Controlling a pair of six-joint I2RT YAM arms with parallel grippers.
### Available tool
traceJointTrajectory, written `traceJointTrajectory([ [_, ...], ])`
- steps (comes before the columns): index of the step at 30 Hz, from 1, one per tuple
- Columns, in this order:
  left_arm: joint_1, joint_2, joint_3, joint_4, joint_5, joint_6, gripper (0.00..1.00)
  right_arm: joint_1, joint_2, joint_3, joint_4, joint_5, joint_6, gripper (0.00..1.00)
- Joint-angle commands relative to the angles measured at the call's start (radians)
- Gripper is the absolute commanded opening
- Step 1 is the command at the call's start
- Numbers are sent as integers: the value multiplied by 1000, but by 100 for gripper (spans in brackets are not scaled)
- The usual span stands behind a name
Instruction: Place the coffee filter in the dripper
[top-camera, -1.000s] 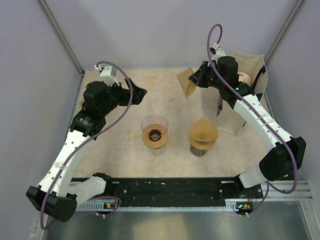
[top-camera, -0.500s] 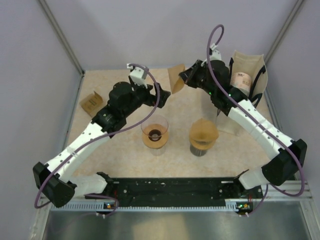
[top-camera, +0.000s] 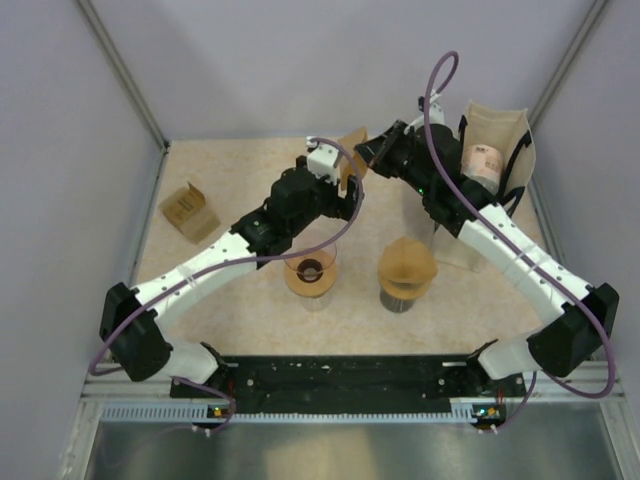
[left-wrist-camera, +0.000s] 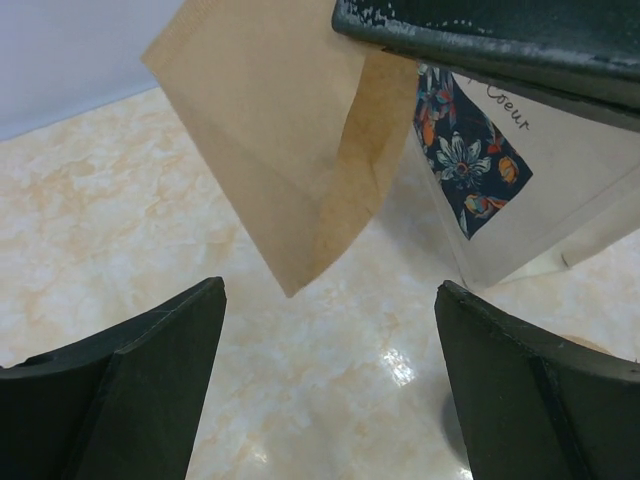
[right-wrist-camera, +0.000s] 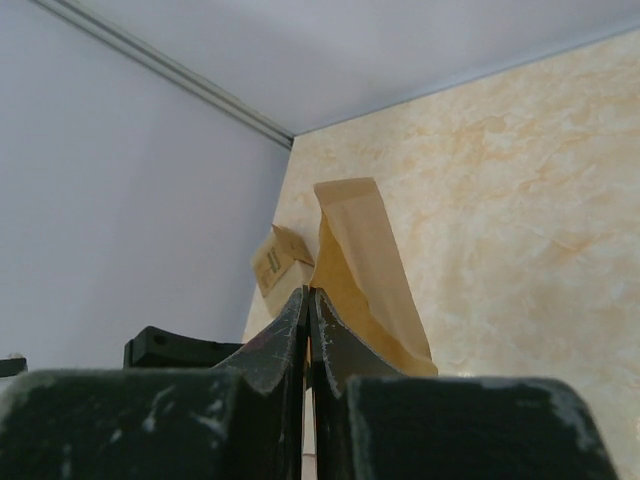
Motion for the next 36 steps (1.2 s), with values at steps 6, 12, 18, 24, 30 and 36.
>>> traceJointTrajectory([
  [6,-14,-46,13,95,-110,23,88,17,-43,-12,35,11,0,0],
  [12,-14,-35,11,130,-146,12,85,17,-46,-31,43,4,8,0],
  [18,-15,-12,22,149,-162,32,78,18,-53,-40,61,-21,25,0],
  [24,-17,-25,-33,241,-130,22,76,18,-64,-60,81,-33,62,0],
  [30,-22,-11,-26,247,-129,35,76,17,-64,-61,90,-49,82,0],
  [36,-35,-11,-24,255,-173,49,68,17,-66,-58,86,-56,82,0],
])
